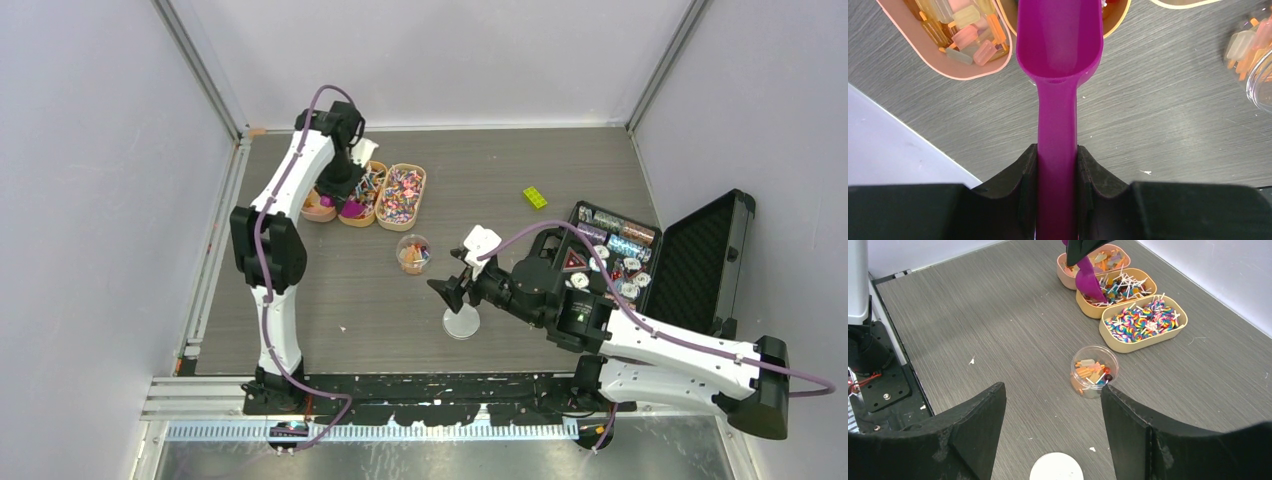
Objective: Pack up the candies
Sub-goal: Scoop the fake candies from the storage box.
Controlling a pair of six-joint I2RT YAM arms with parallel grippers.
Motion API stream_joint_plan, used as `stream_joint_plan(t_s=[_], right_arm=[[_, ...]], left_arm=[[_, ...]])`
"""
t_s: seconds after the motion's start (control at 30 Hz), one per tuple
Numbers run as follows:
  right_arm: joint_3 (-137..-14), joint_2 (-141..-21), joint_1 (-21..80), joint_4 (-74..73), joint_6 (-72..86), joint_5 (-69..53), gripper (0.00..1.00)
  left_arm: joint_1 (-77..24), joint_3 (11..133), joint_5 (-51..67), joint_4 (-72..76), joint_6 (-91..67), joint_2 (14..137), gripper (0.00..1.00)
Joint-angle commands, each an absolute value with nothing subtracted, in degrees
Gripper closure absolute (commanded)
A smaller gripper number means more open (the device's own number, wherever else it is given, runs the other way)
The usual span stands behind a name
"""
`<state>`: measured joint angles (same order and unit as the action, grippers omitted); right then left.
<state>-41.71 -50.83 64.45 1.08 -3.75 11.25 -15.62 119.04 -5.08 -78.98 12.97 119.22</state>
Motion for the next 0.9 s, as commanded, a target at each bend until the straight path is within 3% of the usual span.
stream_joint_plan(t_s=[0.0, 0.87], right_arm=[[-44.32, -51.64, 64.84, 2.96, -3.77, 11.28, 0.26], [-42.89, -51.46, 64.86, 5.22, -3.53, 11.6, 0.26]], left_arm=[[-15.29, 120.26, -2.96, -76.38, 14.13, 119.81, 1.0], [-15.3, 109.13, -2.92, -63.23, 12.59, 117.14, 1.0]])
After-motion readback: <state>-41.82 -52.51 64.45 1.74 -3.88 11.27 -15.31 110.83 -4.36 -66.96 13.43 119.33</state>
